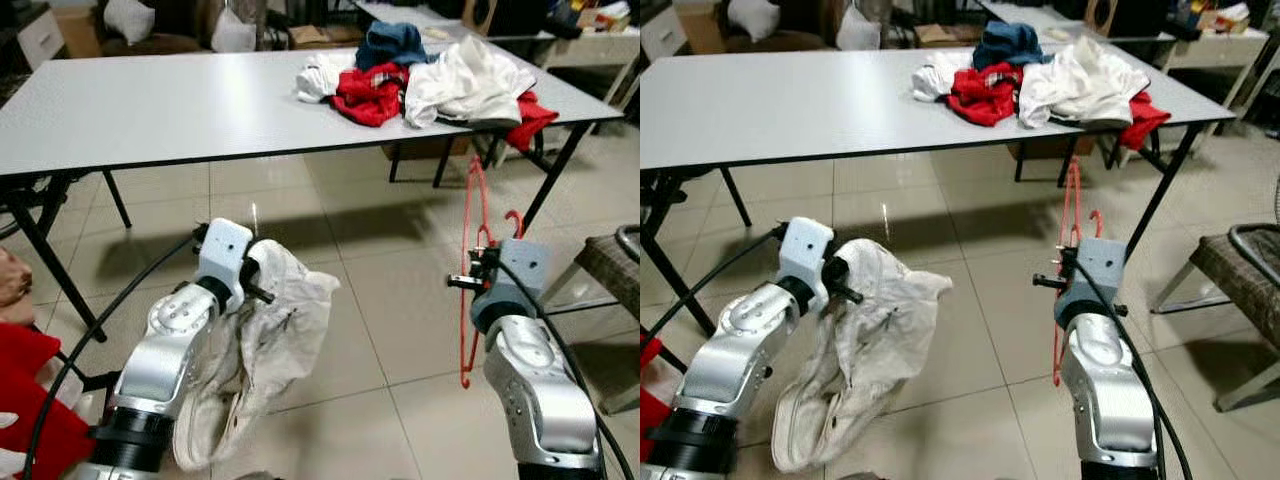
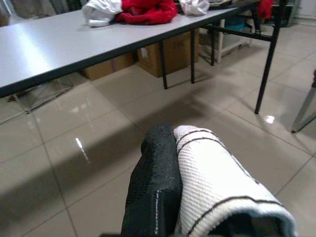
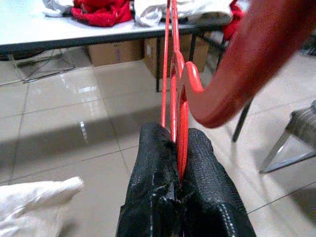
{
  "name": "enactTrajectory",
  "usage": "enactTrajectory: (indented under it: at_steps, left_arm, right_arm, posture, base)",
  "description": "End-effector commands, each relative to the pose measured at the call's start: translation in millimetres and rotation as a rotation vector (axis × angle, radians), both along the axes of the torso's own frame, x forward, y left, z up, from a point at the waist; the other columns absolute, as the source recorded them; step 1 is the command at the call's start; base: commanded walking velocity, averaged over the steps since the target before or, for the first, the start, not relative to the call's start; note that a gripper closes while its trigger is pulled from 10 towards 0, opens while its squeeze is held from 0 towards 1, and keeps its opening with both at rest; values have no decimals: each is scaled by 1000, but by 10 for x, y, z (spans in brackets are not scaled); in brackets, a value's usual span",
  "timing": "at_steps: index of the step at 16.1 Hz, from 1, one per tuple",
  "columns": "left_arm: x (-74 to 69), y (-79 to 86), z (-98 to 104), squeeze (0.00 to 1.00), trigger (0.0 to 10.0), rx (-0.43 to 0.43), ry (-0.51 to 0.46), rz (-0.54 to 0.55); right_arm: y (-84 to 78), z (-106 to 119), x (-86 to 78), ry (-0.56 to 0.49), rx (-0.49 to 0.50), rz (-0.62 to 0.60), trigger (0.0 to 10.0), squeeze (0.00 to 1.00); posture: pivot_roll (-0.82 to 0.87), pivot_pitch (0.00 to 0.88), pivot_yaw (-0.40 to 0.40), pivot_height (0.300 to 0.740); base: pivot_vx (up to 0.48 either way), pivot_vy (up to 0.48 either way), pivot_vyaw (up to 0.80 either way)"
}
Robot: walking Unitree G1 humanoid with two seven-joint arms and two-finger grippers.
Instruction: Hang hanger
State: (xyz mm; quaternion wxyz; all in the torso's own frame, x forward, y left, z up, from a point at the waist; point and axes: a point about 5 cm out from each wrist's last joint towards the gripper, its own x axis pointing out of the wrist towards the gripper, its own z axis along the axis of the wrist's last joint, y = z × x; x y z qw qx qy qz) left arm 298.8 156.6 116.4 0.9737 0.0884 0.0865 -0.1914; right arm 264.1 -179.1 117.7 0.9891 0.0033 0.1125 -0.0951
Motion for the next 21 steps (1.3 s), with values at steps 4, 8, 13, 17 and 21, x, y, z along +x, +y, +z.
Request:
enactTrajectory:
  at_steps: [4,8,13,17,21]
  left_arm:
    - [61,-26,176,0,10000,-9,-71,-12]
    - [58,-35,170,0,10000,-8,-67,-18]
    - [44,-36,155,0,10000,-5,-62,-24]
    - [34,-31,147,0,10000,-4,-59,-25]
    - [34,-33,145,0,10000,-6,-58,-26]
  right_arm:
    - [-48,56,12,-37,-26,-12,10000,0]
    - [-35,46,4,-38,-1,-3,10000,0]
    - [-38,40,2,-34,6,-1,10000,0]
    - [-38,33,-4,-31,4,2,10000,0]
    - [-39,34,-3,-30,4,4,10000,0]
  posture:
    - [-109,0,6,740]
    - [-110,0,6,740]
    - [-109,0,3,740]
    - [-109,0,2,740]
    - [-109,0,2,740]
  base:
    - [0,0,0]
    - [0,0,0]
    - [0,0,0]
    - [0,0,0]
    - [0,0,0]
